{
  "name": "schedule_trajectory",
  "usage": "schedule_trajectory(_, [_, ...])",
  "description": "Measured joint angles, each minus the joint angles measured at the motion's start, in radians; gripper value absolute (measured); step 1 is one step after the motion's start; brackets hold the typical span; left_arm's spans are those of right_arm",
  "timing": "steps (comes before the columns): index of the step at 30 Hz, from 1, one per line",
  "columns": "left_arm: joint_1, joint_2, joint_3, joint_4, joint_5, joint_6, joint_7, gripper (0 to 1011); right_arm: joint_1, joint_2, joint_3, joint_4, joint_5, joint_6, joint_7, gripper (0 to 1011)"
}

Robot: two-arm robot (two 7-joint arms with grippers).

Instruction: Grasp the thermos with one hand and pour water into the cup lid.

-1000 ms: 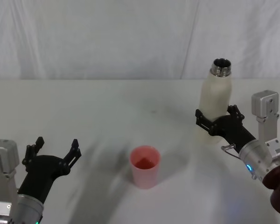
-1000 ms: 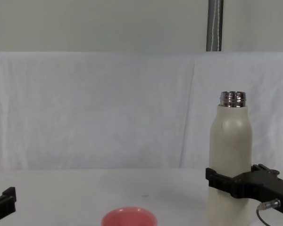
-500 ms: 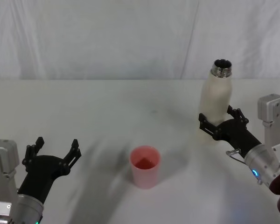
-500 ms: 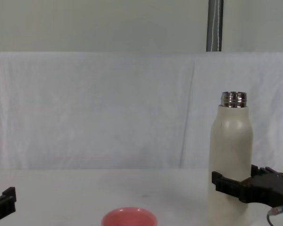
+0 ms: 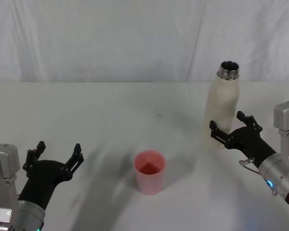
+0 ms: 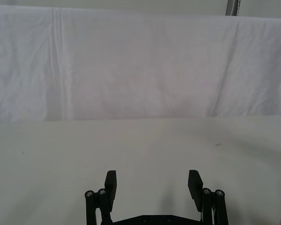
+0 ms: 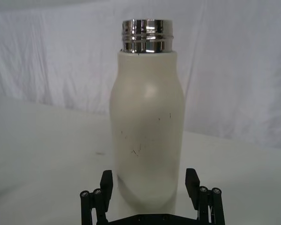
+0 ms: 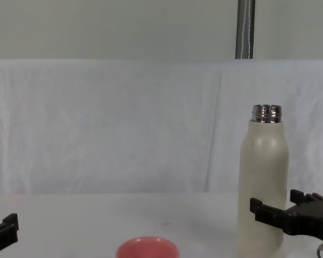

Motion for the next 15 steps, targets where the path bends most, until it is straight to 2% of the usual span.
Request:
schedule_trajectory(5, [0.0,0.0,0.0,0.0,0.0,0.0,0.0,1001,-0.024,0.002,0.005,-0.036,0.021,0.004,0.004,1000])
schedule_trajectory(15, [0.0,0.0,0.0,0.0,0.0,0.0,0.0,1001,-0.088,0.021,0.016,-0.155,0.05,0.014,-0.001,1000])
